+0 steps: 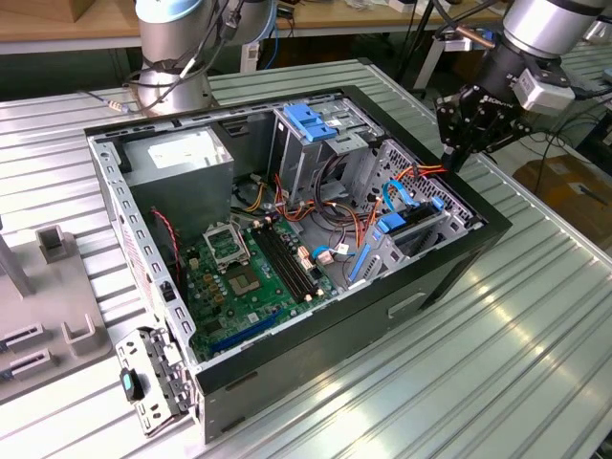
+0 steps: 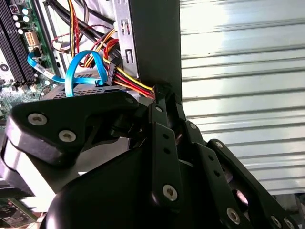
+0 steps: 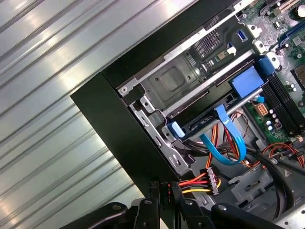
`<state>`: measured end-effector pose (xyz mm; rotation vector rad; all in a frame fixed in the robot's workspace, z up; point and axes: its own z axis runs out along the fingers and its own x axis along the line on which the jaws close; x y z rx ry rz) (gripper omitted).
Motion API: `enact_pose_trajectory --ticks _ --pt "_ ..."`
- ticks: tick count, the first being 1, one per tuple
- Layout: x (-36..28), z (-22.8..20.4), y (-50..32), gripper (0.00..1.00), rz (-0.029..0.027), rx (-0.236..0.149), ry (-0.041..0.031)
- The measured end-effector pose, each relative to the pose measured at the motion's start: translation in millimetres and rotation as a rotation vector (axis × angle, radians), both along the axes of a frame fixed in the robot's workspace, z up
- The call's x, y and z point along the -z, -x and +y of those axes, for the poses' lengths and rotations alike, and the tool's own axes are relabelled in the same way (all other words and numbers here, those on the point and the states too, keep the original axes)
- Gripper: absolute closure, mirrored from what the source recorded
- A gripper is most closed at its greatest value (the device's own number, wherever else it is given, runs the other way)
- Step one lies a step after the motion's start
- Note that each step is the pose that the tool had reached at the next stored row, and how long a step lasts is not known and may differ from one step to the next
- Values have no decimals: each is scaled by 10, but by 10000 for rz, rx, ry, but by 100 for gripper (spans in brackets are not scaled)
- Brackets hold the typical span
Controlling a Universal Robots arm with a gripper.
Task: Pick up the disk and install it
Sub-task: 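Insert the second disk wire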
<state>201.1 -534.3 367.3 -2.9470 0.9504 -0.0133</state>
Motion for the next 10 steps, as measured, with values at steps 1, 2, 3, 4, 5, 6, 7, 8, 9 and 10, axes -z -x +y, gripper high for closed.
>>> enact_pose_trajectory --ticks 1,2,3,4,5,6,7,8,9,10 --pt "0 0 0 76 0 0 0" --pt "0 1 0 76 0 0 -1" --pt "0 1 0 76 -1 -36 0" --pt "0 1 0 76 0 -276 1" --pt "0 1 0 76 -1 -434 1" --pt "0 1 -2 76 -1 -577 1" --pt "1 1 -2 76 0 -717 0" --pt "1 1 -5 76 0 -772 0" --pt "1 1 -9 76 0 -795 0" --pt "1 1 -9 76 0 -796 0"
